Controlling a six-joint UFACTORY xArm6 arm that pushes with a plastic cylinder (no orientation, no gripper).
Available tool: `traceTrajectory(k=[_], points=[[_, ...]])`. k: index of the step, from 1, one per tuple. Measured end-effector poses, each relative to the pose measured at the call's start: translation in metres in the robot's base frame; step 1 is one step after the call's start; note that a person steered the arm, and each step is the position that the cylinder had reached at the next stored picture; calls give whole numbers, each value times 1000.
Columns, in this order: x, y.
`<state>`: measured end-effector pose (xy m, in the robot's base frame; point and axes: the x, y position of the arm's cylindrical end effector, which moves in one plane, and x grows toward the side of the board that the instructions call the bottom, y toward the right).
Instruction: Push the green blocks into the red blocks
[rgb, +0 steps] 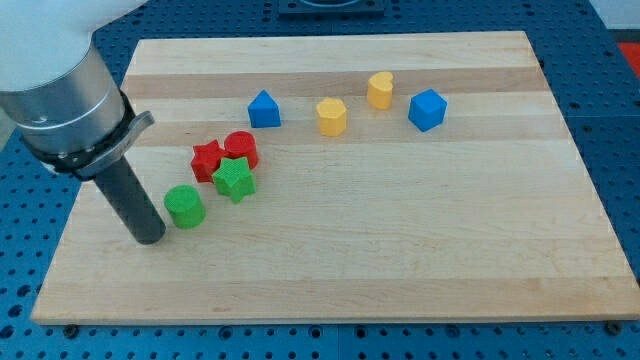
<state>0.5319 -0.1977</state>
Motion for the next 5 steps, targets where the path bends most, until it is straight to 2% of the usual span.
traceTrajectory(k=[2,5], points=[[-15,24],[-21,27]])
